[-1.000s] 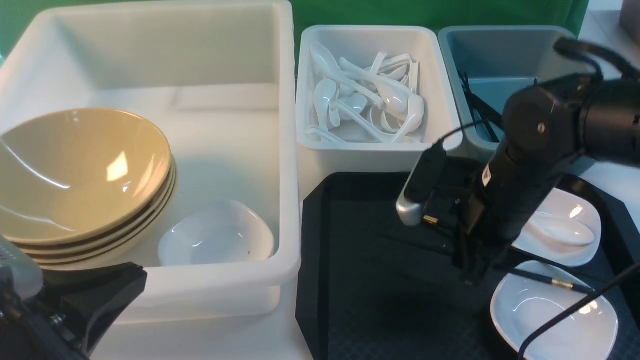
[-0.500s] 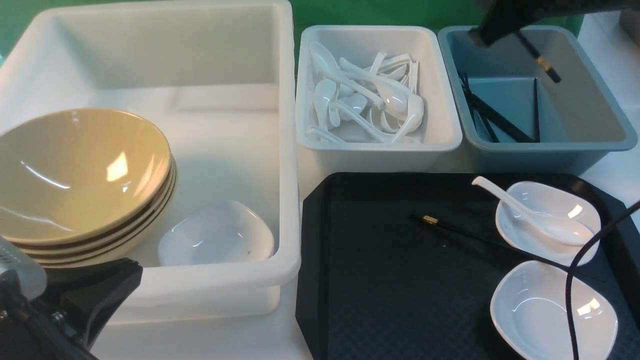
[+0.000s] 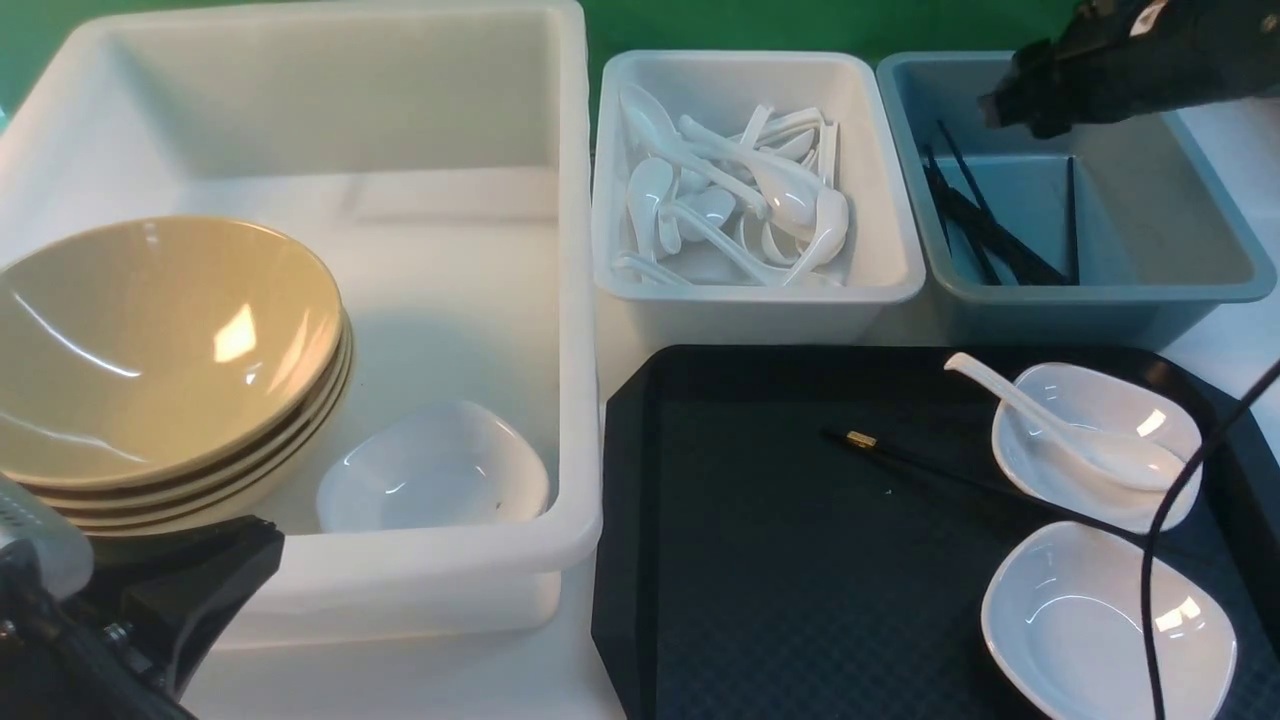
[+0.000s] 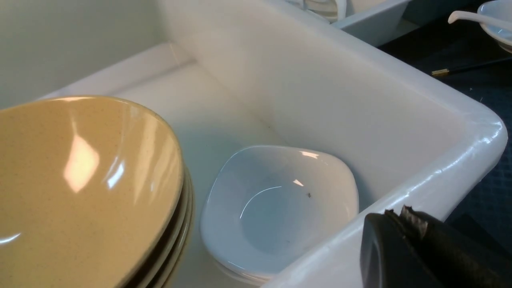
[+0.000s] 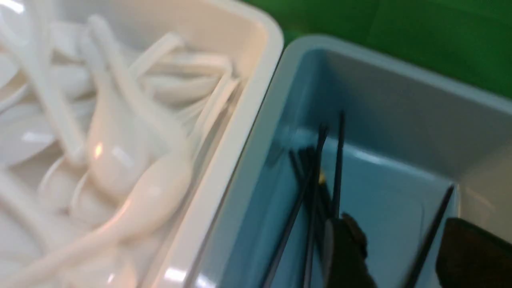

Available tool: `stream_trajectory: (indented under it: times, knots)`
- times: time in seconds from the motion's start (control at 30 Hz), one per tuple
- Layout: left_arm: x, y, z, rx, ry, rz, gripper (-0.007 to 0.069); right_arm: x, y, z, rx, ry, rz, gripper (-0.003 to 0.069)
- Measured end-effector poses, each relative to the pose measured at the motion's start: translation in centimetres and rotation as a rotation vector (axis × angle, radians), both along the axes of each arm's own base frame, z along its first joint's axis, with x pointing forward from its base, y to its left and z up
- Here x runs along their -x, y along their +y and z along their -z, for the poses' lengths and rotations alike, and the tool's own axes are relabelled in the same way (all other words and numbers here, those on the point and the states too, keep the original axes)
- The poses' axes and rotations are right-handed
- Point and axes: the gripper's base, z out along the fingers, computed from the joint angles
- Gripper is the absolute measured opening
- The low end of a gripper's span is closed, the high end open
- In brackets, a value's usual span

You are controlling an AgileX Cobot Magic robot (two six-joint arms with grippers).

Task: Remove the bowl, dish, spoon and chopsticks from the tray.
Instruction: Use the right arm to put a chopstick into the small storage box on the right, then use the right arm to grab a chopstick

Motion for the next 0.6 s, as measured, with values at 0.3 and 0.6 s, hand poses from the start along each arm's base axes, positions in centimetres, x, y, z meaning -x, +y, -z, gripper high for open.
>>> stream_trajectory:
  times: [0.3, 0.6]
  knots:
    - [0.0, 0.0, 0.0, 0.001, -0.001, -0.001, -0.0008, 8.6, 4.5, 1.6, 0.15, 0.54, -0.273, 0.0311]
    - [0.0, -0.1, 0.0, 0.022, 0.005, -0.001, -0.0008, 9.1, 7.2, 8.4, 0.337, 0.533, -0.465, 0.0318]
